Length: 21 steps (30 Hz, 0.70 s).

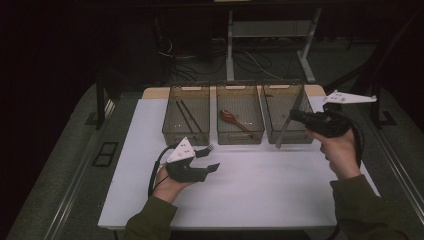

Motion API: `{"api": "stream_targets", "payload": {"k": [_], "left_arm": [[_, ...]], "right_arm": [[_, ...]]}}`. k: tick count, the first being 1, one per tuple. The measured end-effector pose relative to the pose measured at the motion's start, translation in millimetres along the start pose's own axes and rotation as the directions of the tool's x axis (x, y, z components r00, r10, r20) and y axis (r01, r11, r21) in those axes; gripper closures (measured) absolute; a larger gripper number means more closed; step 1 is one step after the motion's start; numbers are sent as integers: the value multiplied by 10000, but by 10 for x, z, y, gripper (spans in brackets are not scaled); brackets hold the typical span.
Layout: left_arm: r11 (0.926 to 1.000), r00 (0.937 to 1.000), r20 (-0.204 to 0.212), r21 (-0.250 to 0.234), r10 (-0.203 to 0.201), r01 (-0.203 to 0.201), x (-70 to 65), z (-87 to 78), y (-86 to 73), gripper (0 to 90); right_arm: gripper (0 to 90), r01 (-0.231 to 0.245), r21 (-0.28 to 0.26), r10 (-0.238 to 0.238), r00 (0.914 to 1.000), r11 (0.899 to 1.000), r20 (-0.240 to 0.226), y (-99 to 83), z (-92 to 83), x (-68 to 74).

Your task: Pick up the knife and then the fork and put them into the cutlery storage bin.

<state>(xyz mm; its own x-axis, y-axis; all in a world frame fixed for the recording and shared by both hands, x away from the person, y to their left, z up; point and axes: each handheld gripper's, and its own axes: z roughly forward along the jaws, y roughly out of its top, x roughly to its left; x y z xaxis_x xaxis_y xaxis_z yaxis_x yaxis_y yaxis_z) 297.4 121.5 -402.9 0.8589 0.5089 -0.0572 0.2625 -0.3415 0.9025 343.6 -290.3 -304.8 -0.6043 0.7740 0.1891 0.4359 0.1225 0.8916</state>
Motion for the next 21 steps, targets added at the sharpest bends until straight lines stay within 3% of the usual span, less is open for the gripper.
{"api": "stream_targets", "payload": {"k": [9, 15, 21], "left_arm": [[9993, 9993, 78, 106, -354, 354, 67, -250, -196, 326], [9978, 9979, 62, 167, -642, 641, 76, -337, -296, 277], [9978, 9978, 126, 165, -647, 645, 62, -325, -289, 268]], "right_arm": [[889, 177, 119, -192, 9903, 9998, 1378, 332, -83, -388], [889, -64, 827, -116, 9764, 9966, 2156, 373, 50, -693], [889, -283, 1852, -223, 9638, 9823, 2656, 298, 236, -905]]}}
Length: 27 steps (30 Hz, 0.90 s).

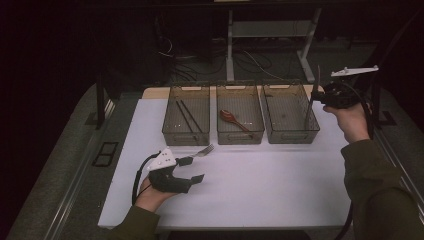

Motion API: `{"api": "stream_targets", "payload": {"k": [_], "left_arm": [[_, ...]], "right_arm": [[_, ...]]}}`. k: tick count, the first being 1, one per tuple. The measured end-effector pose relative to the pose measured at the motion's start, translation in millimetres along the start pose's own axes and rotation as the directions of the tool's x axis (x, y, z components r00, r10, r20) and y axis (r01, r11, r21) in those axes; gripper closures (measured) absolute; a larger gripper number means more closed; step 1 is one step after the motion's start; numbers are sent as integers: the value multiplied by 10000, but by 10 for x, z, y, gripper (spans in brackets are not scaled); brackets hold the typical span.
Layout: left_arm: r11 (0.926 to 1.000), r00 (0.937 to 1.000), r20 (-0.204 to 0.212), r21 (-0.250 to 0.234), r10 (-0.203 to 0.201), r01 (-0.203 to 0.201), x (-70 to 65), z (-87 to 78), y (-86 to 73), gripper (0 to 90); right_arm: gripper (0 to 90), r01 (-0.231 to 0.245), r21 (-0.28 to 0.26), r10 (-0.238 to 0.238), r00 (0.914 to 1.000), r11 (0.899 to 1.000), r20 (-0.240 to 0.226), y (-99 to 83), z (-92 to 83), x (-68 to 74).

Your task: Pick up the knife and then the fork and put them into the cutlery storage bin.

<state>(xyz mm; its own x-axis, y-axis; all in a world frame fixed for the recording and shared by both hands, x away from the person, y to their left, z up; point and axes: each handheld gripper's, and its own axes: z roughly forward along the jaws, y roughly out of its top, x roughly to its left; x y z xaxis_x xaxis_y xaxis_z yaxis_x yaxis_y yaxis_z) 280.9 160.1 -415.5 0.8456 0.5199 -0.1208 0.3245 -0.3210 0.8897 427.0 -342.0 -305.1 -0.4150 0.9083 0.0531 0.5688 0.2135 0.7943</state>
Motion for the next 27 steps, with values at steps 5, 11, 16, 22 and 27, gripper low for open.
{"api": "stream_targets", "payload": {"k": [5, 11, 16, 22, 27], "left_arm": [[9999, 9999, 127, 108, 13, -15, -6, 21, -11, 264], [9998, 9999, 160, 195, -42, 39, -8, 28, -14, 252], [9997, 9997, 212, 212, -97, 92, -5, 40, -17, 244], [9997, 9996, 234, 215, -128, 123, -2, 33, -21, 240], [9998, 9996, 261, 161, -101, 97, 4, 25, -15, 240]], "right_arm": [[889, 237, 1077, -270, 9992, 9939, 294, -60, 148, -66], [889, 119, 1675, -142, 9998, 9858, 126, -115, 282, -122], [888, 186, 1612, -209, 9997, 9868, 129, -92, 409, -97], [887, 158, 1497, -160, 9999, 9886, 0, -121, 680, -55], [885, 379, 1728, -413, 9990, 9842, 163, -122, 906, 4]]}}
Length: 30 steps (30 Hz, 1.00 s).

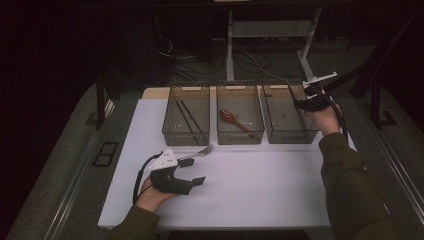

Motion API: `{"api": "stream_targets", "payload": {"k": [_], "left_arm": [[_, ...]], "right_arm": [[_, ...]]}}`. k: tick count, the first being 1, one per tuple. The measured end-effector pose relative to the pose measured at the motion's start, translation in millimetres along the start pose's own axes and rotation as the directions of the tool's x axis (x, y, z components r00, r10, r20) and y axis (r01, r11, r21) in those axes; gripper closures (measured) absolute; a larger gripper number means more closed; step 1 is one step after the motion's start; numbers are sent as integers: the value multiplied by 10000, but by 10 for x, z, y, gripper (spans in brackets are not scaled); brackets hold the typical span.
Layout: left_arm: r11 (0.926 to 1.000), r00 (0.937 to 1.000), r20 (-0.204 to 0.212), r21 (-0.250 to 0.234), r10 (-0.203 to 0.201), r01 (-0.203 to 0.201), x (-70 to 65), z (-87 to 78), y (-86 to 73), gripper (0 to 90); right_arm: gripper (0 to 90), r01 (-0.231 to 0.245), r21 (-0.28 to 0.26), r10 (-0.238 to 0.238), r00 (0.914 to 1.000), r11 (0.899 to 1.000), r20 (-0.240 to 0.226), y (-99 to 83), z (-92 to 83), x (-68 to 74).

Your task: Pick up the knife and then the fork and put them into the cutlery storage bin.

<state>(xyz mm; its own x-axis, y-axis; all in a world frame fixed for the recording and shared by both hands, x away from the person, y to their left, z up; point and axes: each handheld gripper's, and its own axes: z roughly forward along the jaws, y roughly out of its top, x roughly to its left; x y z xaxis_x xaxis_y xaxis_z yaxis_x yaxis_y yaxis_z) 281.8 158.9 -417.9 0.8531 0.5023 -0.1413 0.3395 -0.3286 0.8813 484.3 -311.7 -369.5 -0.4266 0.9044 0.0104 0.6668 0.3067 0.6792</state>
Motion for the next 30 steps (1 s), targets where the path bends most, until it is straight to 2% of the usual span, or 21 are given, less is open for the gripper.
{"api": "stream_targets", "payload": {"k": [5, 9, 13, 15, 21, 26, 30], "left_arm": [[10000, 10000, -38, -11, -9, 9, 13, -7, -3, 240], [10000, 10000, -55, -25, 0, 0, 13, -13, -2, 240], [10000, 10000, -62, 23, -11, 11, 15, -9, -3, 236], [10000, 10000, -81, 53, -24, 25, 19, -6, -5, 229], [9998, 9999, -134, 161, -106, 108, 33, 8, -23, 194], [9995, 9997, -216, 294, -109, 116, 45, 9, -35, 178], [9996, 9995, -307, 263, -107, 115, 54, 7, -43, 170]], "right_arm": [[863, -359, 231, 359, 9993, 9991, 38, -14, 172, 23], [760, -581, 161, 581, 9983, 9982, -1, -59, 188, 24], [611, -967, -247, 956, 9945, 9950, -423, -105, 91, 28], [544, -952, -482, 913, 9928, 9943, -775, -137, 22, 40], [393, -511, -1118, 329, 9866, 9924, -1596, -245, -282, 183], [334, -129, -1830, -226, 9814, 9830, -1907, -397, -547, 350], [282, -162, -1973, -299, 9730, 9802, -2287, -563, -672, 496]]}}
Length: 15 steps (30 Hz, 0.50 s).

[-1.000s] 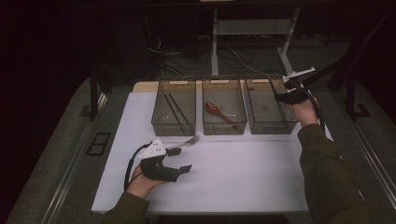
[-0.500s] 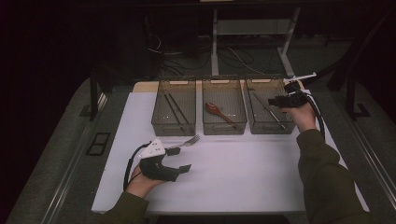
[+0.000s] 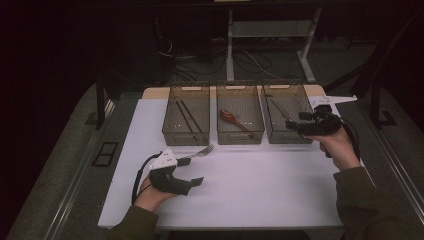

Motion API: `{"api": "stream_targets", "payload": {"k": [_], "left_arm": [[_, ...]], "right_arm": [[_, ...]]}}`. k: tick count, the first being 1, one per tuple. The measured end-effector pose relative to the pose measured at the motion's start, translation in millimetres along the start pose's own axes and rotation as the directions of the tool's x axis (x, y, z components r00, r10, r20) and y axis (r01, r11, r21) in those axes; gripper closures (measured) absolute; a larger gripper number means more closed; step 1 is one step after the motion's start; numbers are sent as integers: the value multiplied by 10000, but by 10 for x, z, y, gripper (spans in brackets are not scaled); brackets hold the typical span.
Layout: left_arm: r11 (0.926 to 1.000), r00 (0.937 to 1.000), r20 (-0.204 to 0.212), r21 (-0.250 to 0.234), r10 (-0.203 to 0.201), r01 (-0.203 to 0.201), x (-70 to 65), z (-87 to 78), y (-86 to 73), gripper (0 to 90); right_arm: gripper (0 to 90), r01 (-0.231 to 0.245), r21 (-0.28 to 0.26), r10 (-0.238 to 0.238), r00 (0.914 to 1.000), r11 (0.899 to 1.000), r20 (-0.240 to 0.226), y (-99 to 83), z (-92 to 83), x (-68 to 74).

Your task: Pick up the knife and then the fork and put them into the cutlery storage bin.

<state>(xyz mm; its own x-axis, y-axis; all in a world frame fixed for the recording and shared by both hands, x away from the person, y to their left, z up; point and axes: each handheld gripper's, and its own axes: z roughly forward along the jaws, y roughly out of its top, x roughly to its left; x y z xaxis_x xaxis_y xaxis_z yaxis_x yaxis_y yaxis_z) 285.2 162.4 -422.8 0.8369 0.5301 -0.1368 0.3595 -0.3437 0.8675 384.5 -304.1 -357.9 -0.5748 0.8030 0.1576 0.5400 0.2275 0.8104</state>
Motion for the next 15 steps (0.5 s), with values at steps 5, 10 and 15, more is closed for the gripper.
{"api": "stream_targets", "payload": {"k": [5, 10, 15], "left_arm": [[9999, 10000, -39, 131, -45, 45, 25, -2, -20, 147], [9999, 10000, -84, 147, 2, -1, 27, -3, -25, 130], [9997, 9999, -147, 227, 12, -9, 38, 0, -37, 77]], "right_arm": [[264, 183, -280, -194, 9989, 9994, -422, -200, -102, 202], [257, 203, -437, -231, 9976, 9988, -648, -371, -168, 340], [222, 401, -437, -435, 9959, 9982, -793, -587, -175, 450]]}}
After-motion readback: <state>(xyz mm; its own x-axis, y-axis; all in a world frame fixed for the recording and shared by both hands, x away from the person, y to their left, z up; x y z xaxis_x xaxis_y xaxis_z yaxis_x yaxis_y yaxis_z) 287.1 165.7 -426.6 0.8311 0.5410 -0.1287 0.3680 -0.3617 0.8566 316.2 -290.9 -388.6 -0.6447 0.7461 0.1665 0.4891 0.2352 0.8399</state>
